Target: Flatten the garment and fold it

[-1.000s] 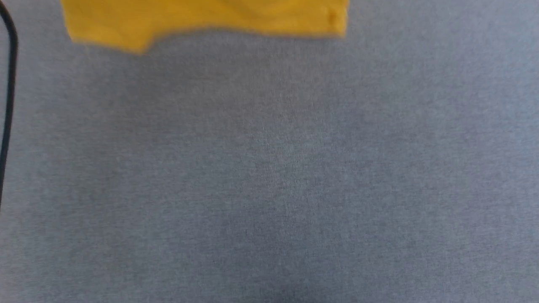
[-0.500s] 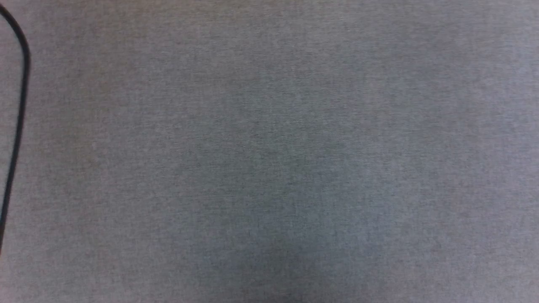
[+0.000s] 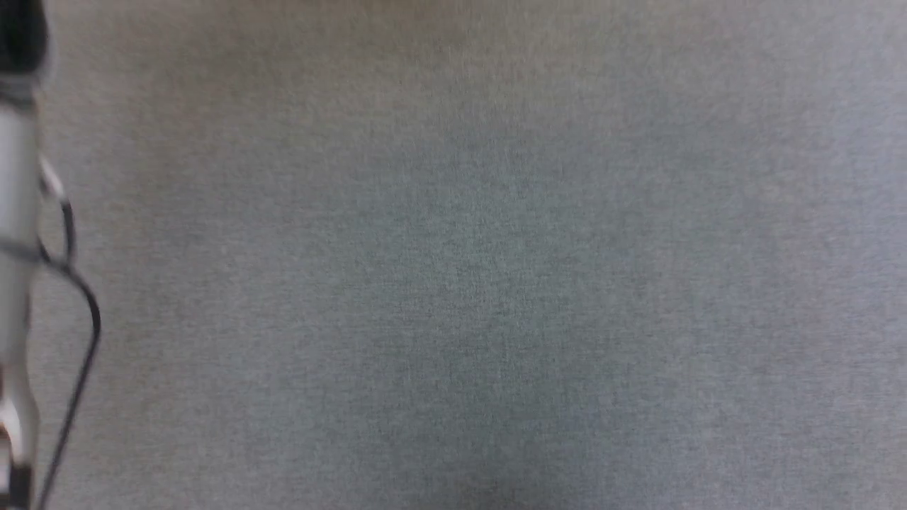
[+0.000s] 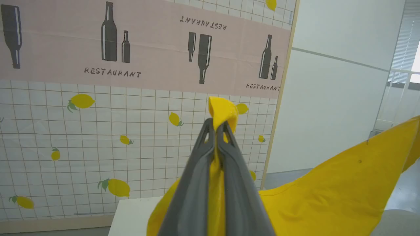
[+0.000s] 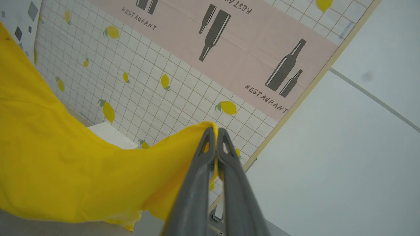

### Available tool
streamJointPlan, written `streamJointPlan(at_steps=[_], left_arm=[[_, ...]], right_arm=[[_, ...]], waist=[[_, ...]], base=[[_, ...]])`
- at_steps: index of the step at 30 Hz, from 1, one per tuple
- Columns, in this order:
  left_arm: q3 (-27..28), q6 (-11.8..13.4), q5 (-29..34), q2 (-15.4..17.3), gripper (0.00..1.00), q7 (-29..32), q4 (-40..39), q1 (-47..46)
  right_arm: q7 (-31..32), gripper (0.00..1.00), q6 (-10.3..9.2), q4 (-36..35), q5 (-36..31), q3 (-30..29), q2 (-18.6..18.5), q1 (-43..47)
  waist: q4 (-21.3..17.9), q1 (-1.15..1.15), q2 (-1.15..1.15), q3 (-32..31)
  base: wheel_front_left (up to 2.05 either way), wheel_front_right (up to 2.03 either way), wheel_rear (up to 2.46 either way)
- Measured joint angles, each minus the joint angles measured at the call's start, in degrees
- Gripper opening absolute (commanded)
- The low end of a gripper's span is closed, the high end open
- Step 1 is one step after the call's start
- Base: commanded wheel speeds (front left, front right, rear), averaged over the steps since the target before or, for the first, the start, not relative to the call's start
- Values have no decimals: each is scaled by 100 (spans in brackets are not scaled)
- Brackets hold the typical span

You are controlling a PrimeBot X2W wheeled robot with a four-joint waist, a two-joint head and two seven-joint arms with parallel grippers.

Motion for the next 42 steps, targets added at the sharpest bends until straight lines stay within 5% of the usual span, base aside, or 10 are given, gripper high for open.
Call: streamJointPlan(at_steps=[3,8,18,31,42], left_arm=[[118,24,-355,133,0,65,-805,1068],[343,490,-614,261,0,21,-2217,2898],[127,918,-767,321,0,-179,-3239,6057],[-405,957,-879,371,0,-37,-2960,7566],[-850,894,-849,759,0,612,-2602,8188]], right_arm=[[215,0,0,-848,430,-68,-370,849],[690,0,0,-2358,875,-604,-606,2603],[1213,0,1,-4146,1317,-1136,-78,6003],[1372,0,-1,-4440,1538,-1638,310,8640],[1692,0,-1,-4066,1719,-2154,386,10050]], waist=[[28,-1,0,-298],[95,-1,0,-774],[219,-1,0,-1620],[326,-1,0,-2313],[255,-1,0,-2367]], base=[[0,0,0],[0,0,0],[0,0,0],[0,0,0],[0,0,0]])
